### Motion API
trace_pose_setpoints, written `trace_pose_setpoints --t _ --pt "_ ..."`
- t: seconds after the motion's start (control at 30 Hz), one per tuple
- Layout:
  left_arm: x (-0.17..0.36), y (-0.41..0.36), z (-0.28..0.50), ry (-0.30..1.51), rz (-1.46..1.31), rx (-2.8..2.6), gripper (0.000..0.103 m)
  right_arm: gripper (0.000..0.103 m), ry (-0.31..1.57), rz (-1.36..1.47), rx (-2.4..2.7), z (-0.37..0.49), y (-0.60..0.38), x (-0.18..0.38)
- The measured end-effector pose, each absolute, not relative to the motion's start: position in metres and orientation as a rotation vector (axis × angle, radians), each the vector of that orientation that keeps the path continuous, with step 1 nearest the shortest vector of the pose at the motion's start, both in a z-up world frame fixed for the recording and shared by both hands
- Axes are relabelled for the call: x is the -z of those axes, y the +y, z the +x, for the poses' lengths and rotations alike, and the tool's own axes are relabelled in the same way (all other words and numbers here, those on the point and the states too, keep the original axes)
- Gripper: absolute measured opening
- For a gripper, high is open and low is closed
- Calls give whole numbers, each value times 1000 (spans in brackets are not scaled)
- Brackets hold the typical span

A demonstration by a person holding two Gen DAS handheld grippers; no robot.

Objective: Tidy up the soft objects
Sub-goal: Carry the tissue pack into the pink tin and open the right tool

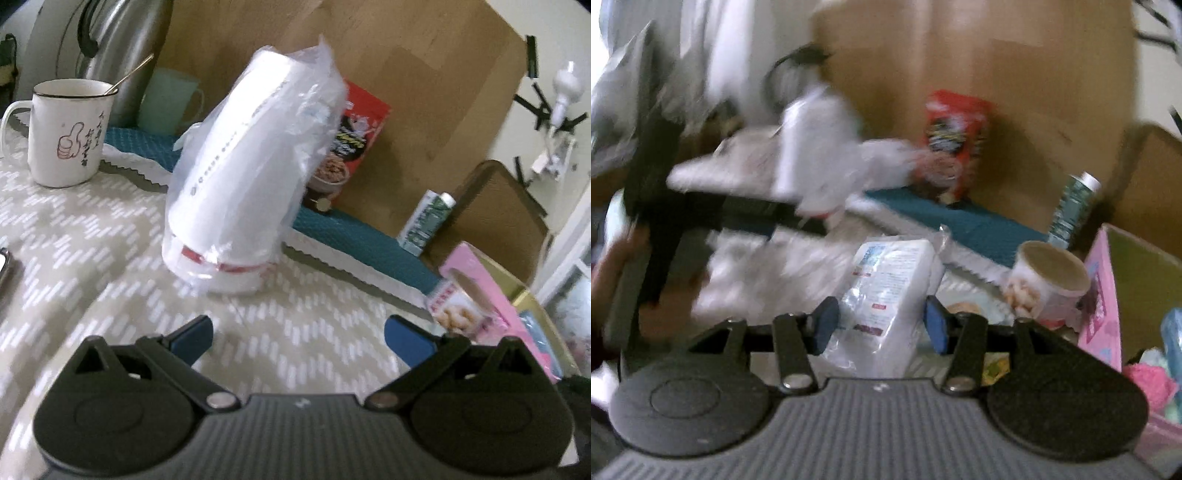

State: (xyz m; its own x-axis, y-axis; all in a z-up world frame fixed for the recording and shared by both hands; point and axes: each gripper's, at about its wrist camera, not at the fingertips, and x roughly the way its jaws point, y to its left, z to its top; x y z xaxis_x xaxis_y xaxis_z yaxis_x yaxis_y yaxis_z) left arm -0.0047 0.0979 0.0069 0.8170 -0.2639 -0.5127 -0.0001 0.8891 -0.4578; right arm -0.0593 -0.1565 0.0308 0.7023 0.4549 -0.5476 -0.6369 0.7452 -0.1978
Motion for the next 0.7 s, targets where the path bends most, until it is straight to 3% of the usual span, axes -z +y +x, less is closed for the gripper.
trace_pose_setpoints --t 0.1,0.2,0.4,0.7 --pt "-16 93 -17 583 -431 175 103 61 447 -486 -607 -71 -141 -15" --pt "-24 88 -23 586 -399 198 103 78 409 -462 -633 -78 -134 -8" --pt "-21 73 -24 697 -378 272 103 90 385 -362 -589 -84 -142 -2" --pt "-22 21 -29 807 -248 407 102 92 469 -220 -533 -94 -172 9"
